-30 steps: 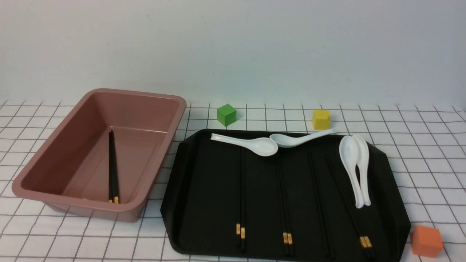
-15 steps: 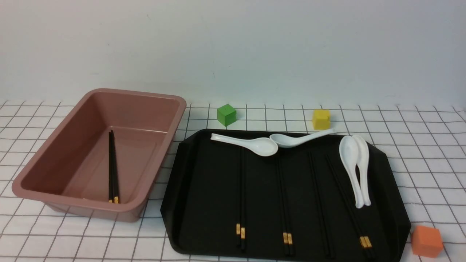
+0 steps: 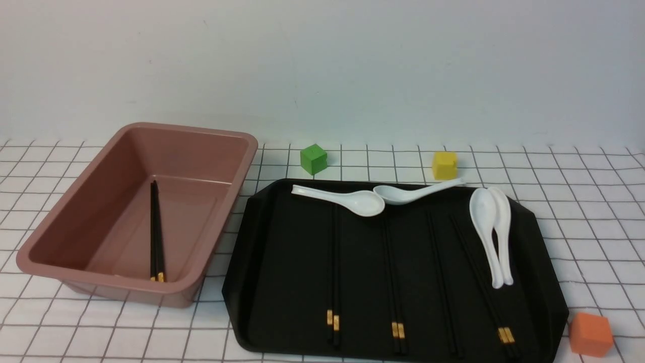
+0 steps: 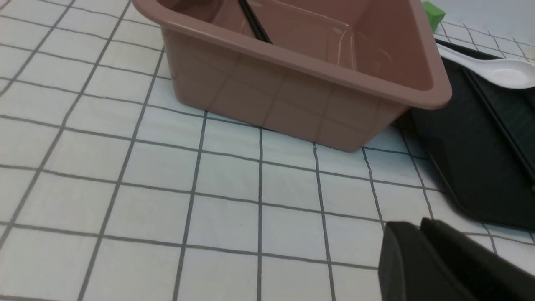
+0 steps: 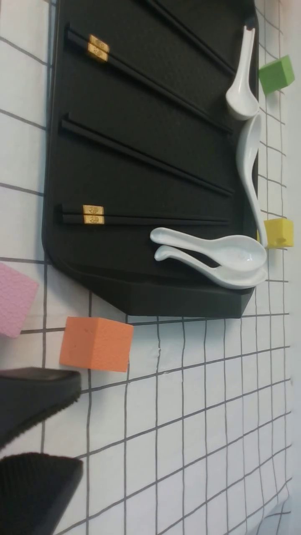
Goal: On white black tablecloth take chopsticks from black tray and put them in box.
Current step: 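Reach over to the black tray and grasp a pair of chopsticks with the left gripper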
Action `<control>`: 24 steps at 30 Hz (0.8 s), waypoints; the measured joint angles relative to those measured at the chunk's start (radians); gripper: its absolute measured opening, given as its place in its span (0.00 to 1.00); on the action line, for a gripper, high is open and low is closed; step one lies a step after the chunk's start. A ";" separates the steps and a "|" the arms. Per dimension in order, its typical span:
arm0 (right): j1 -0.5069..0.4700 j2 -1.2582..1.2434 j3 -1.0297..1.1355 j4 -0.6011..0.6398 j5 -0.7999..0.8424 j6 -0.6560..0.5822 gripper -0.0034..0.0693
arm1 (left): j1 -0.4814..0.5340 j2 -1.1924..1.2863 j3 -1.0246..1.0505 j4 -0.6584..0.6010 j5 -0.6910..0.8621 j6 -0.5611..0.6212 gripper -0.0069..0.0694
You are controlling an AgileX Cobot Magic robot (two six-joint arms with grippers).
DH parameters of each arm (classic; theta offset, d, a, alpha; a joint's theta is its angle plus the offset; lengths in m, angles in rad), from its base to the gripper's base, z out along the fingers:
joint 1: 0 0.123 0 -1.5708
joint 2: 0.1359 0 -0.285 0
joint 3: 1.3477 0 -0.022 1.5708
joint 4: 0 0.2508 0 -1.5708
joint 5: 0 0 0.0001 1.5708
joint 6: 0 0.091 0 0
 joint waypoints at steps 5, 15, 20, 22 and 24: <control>0.000 0.000 0.000 0.000 0.000 0.000 0.38 | 0.000 0.000 0.000 -0.136 -0.014 -0.090 0.17; 0.000 0.000 0.000 0.000 0.000 0.000 0.38 | 0.000 0.000 0.000 -0.817 -0.078 -0.471 0.18; 0.000 0.000 0.000 0.000 0.000 0.000 0.38 | 0.000 0.000 -0.044 -0.886 -0.136 -0.403 0.18; 0.000 0.000 0.000 0.000 0.000 0.000 0.38 | 0.000 0.012 -0.186 -0.888 -0.113 -0.274 0.15; 0.000 0.000 0.000 0.000 0.000 0.000 0.38 | 0.000 0.087 -0.327 -0.863 -0.053 -0.166 0.09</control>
